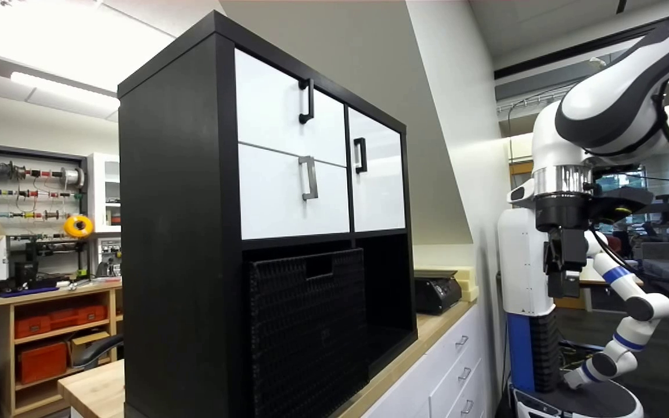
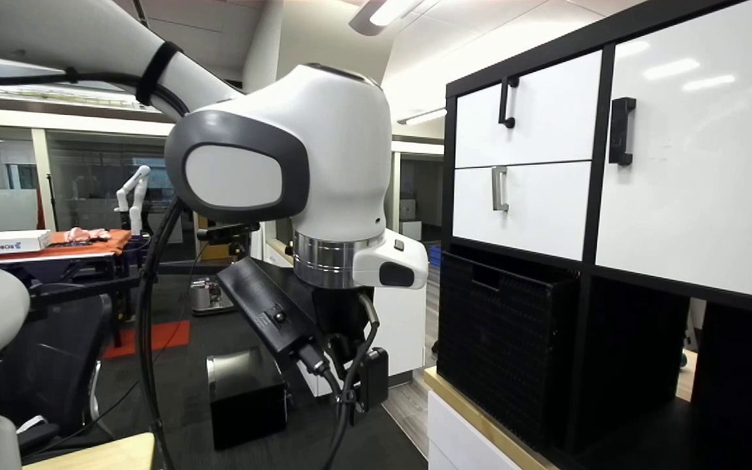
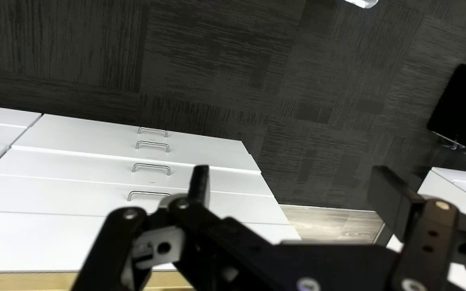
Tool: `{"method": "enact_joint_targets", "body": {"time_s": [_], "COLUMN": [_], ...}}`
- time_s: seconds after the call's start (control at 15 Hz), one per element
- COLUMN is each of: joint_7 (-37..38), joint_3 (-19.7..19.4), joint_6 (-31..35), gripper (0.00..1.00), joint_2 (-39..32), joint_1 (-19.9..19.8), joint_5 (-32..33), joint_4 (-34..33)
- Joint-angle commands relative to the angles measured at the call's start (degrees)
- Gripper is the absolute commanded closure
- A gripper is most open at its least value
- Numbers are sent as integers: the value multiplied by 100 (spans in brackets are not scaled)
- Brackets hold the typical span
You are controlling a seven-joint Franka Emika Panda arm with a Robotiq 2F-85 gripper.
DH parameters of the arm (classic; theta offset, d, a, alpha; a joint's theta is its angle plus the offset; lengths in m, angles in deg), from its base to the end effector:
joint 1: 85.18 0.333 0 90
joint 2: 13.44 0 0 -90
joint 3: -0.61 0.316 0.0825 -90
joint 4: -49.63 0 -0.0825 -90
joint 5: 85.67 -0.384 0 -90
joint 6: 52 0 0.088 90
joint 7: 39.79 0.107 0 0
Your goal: Pull the box under the cabinet
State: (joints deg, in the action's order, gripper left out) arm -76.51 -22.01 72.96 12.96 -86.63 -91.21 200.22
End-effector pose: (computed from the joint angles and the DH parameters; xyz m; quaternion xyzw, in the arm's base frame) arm 0.3585 -0.1505 0.3873 -0.9870 -0.1008 -0.0514 0.1144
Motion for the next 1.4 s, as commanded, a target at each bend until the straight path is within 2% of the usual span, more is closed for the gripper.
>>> {"method": "enact_joint_targets", "body": {"time_s": [0.0, 0.6, 0.93, 1.33], "joint_7": [-250, -855, -1446, -2385], "joint_3": [225, 862, 1240, 1586], "joint_6": [371, 1328, 1639, 2300], "gripper": [0, 0, 0, 0], "joint_2": [-556, -1748, -2311, -2568], "joint_1": [107, 425, 347, 277], "joint_5": [-323, -1086, -1198, -1327], "joint_4": [-250, -1174, -1785, -2217]}}
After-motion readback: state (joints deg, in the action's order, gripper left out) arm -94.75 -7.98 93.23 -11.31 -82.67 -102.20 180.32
